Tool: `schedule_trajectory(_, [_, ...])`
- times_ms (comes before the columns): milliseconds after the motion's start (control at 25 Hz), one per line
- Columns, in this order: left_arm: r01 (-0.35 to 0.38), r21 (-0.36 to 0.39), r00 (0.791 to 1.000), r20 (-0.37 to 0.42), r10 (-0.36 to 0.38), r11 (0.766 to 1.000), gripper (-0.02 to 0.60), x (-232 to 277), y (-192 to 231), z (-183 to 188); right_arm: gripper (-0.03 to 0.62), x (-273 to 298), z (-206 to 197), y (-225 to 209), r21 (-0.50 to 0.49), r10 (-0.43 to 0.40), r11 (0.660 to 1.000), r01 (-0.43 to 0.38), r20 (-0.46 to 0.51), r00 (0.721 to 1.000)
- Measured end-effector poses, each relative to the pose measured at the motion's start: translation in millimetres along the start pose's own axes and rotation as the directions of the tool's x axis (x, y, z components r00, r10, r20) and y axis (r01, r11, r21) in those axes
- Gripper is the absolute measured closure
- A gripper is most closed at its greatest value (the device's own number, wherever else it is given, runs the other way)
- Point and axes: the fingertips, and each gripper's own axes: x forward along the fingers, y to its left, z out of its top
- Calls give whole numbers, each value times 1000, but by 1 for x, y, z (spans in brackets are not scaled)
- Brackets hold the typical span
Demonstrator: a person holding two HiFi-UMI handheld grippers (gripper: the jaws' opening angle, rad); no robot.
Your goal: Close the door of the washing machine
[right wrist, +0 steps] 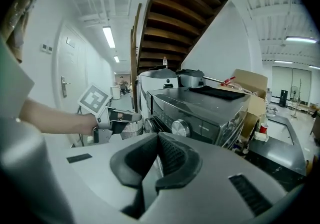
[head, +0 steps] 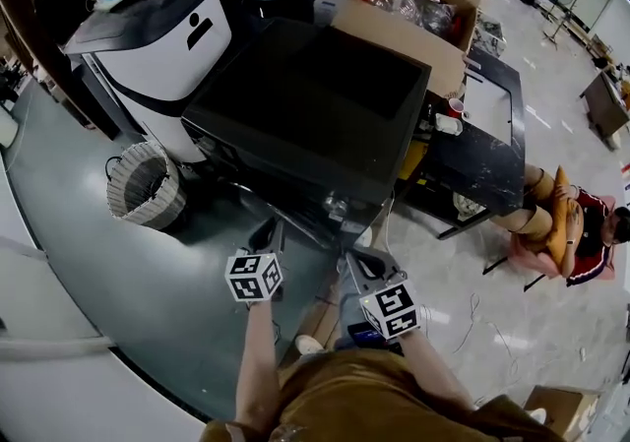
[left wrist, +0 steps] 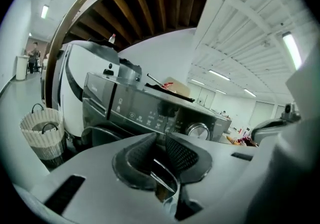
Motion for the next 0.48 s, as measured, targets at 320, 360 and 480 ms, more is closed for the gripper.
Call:
schedule_trajectory(320, [-46,26,986,163,41,999,545,-81,-14,42,583,-1,19,25,-42,-39,998,41,63,997])
schedule_trajectory(360, [-54,32,983,177,48,998,546,-89,-14,48,583,-1,22,26,-42,-47,998,50,74,996])
schedule_trajectory(480, [-83,55,977,204,70,995,552,-109,-13,60,583,-2,32,29,-41,-61,997,66,106,992])
